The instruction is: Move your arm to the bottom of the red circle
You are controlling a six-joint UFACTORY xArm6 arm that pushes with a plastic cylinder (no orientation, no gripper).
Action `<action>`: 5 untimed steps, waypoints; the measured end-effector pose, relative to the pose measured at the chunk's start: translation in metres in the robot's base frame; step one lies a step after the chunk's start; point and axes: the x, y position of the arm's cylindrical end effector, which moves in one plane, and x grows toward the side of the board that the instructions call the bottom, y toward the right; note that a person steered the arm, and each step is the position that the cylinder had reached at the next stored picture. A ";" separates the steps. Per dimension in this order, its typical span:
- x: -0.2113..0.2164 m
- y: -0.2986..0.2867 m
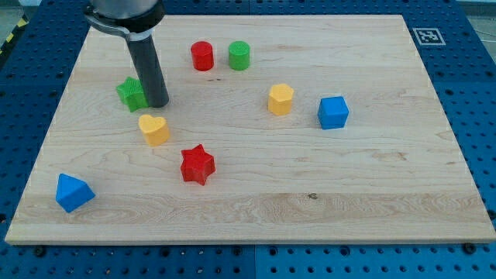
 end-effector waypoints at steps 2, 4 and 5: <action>0.000 0.062; 0.012 0.077; 0.019 0.076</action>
